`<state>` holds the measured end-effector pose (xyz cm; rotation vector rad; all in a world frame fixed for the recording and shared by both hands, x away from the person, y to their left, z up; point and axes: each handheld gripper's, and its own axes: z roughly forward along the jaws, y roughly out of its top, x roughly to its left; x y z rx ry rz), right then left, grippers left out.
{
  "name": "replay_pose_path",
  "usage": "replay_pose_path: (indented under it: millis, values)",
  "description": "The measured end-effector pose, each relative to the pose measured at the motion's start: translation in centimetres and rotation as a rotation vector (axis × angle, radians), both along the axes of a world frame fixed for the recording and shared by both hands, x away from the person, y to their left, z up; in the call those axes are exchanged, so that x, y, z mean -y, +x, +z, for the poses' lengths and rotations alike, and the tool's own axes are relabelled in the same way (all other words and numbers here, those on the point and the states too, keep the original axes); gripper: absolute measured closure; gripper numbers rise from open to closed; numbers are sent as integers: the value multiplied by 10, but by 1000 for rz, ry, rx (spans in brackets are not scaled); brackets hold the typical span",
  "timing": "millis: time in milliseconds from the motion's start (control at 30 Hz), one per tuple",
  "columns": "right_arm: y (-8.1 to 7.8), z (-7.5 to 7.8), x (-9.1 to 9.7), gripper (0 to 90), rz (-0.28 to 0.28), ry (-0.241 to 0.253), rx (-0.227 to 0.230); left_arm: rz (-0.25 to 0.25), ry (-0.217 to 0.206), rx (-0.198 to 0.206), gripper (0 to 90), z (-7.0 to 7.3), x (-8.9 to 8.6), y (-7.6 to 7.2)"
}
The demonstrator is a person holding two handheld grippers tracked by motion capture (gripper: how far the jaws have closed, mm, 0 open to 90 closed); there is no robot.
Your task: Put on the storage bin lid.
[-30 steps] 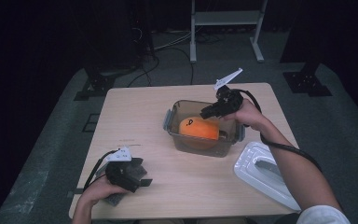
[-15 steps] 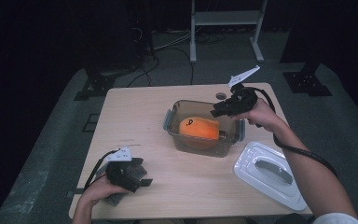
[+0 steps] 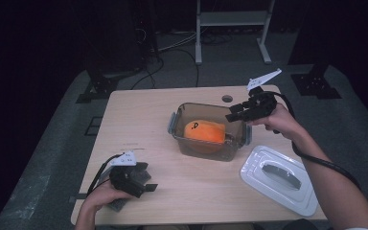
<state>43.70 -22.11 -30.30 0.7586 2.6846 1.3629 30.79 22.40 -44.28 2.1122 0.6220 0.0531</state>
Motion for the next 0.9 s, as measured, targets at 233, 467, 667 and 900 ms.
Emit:
replay_pose_path:
  millis: [233, 467, 667, 900]
  values:
    - [-8, 1, 12, 433, -23, 7, 15, 0, -3, 2, 31, 0, 1, 1]
    - [-16, 1, 27, 403, -46, 12, 27, 2, 0, -1, 31, 0, 2, 2]
    - [-25, -1, 39, 384, -64, 19, 31, 3, -1, 0, 31, 0, 2, 1]
    - [-38, -5, 54, 365, -81, 18, 35, 9, -3, 5, 31, 0, 1, -1]
